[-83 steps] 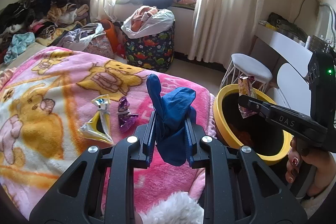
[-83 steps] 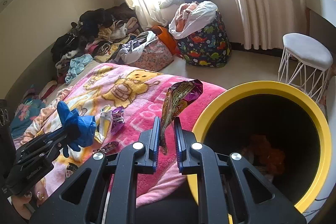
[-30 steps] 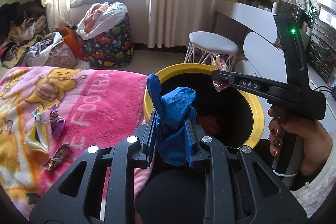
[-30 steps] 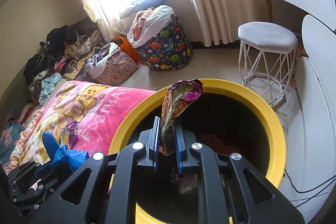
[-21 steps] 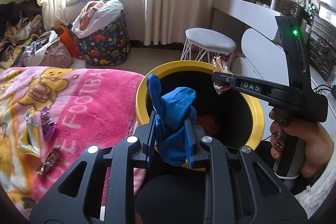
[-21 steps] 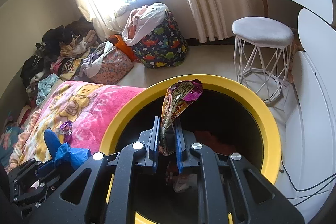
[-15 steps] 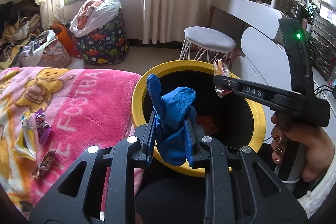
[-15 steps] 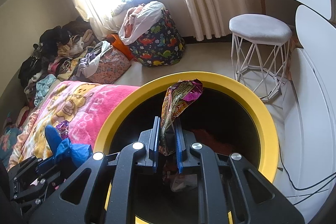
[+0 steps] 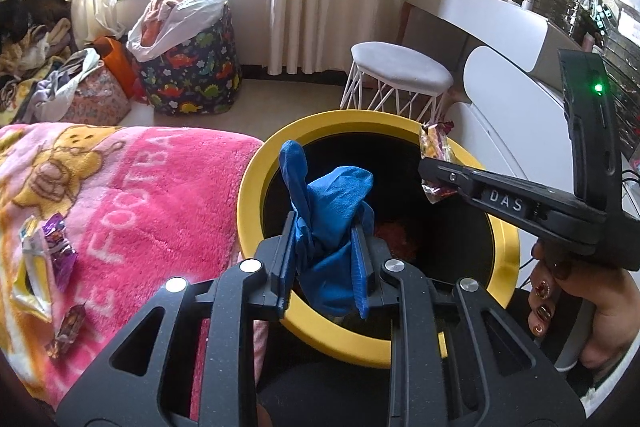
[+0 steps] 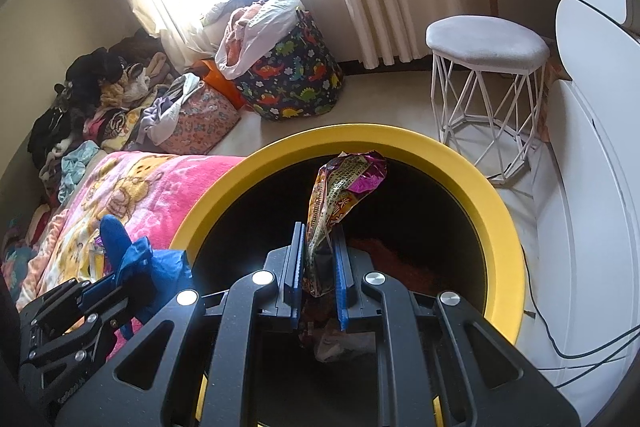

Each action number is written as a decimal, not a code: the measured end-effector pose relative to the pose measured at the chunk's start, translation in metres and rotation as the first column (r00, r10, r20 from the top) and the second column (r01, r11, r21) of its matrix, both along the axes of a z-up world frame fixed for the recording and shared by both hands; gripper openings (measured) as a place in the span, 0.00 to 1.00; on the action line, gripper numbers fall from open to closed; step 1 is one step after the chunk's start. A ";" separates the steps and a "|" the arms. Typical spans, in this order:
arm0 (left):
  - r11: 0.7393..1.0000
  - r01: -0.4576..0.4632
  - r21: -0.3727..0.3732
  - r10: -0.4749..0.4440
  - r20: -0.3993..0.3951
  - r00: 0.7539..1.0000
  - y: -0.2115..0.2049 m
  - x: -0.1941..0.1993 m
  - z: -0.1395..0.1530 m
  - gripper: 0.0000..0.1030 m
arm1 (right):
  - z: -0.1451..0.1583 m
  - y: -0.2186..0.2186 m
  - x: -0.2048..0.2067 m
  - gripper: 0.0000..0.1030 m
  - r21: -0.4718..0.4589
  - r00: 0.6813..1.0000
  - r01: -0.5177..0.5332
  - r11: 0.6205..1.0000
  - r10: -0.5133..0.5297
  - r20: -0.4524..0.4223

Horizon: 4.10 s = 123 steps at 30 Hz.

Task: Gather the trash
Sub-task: 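Carry the blue glove and snack wrappers over the yellow bin with both tools, then open both tools to drop the blue glove and wrappers into the bin, then move both open tools back over the wrappers on the blanket, then grasp the green snack packet with the left tool while the right tool grasps a candy wrapper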

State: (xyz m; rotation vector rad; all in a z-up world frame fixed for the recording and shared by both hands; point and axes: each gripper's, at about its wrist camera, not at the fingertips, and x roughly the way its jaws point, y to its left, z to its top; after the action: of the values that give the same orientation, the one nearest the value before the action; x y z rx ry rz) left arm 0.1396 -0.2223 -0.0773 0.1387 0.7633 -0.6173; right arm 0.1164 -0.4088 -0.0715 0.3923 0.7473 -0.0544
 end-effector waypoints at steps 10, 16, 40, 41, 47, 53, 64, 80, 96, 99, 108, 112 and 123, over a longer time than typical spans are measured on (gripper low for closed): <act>0.998 -0.050 -0.033 0.051 0.021 0.998 0.012 0.000 0.010 0.57 | -0.002 -0.001 0.000 0.25 0.002 1.000 0.007 1.000 -0.007 -0.006; 0.993 -0.098 -0.062 0.101 0.039 0.994 0.028 -0.004 0.019 0.89 | 0.000 0.002 0.000 0.38 -0.003 1.000 0.008 1.000 -0.008 0.003; 0.967 -0.239 -0.089 0.249 0.116 0.962 0.092 -0.019 0.044 0.89 | 0.034 0.043 -0.006 0.60 -0.057 0.992 -0.050 0.997 0.056 0.110; 0.966 -0.243 -0.090 0.253 0.119 0.960 0.094 -0.020 0.045 0.89 | 0.035 0.045 -0.006 0.60 -0.059 0.992 -0.054 0.997 0.061 0.113; 0.958 -0.269 -0.102 0.280 0.121 0.952 0.109 -0.020 0.049 0.89 | 0.042 0.059 -0.007 0.60 -0.084 0.987 -0.082 0.993 0.093 0.131; 0.946 -0.300 -0.119 0.314 0.124 0.941 0.126 -0.021 0.051 0.89 | 0.048 0.075 -0.009 0.61 -0.098 0.981 -0.117 0.988 0.131 0.145; 0.924 -0.360 -0.127 0.375 0.129 0.918 0.162 -0.024 0.051 0.89 | 0.056 0.118 -0.002 0.61 -0.096 0.961 -0.221 0.970 0.234 0.150; 0.878 -0.465 -0.112 0.476 0.116 0.872 0.228 -0.026 0.043 0.89 | 0.049 0.192 0.013 0.62 -0.103 0.912 -0.391 0.915 0.400 0.088; 0.879 -0.477 -0.018 0.477 0.012 0.879 0.270 -0.056 -0.006 0.89 | 0.018 0.262 0.043 0.61 -0.068 0.845 -0.534 0.843 0.532 -0.042; 0.886 -0.463 -0.005 0.463 -0.024 0.886 0.272 -0.062 -0.018 0.85 | 0.010 0.273 0.049 0.61 -0.060 0.838 -0.545 0.836 0.541 -0.077; 0.907 -0.419 0.047 0.422 -0.079 0.903 0.265 -0.076 -0.041 0.70 | -0.014 0.297 0.069 0.57 -0.021 0.820 -0.560 0.828 0.550 -0.157; 0.900 -0.432 0.067 0.436 -0.097 0.895 0.266 -0.077 -0.046 0.63 | -0.030 0.301 0.077 0.51 0.032 0.805 -0.560 0.828 0.553 -0.212; 0.894 -0.442 0.079 0.448 -0.120 0.886 0.267 -0.075 -0.050 0.37 | -0.027 0.290 0.073 0.28 0.072 0.817 -0.548 0.834 0.552 -0.166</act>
State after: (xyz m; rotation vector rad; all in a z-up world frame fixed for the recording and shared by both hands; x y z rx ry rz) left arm 0.0648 0.0448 -0.1276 -0.0365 0.9067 -0.1684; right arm 0.1897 -0.1188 -0.0987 0.1771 1.0207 0.4737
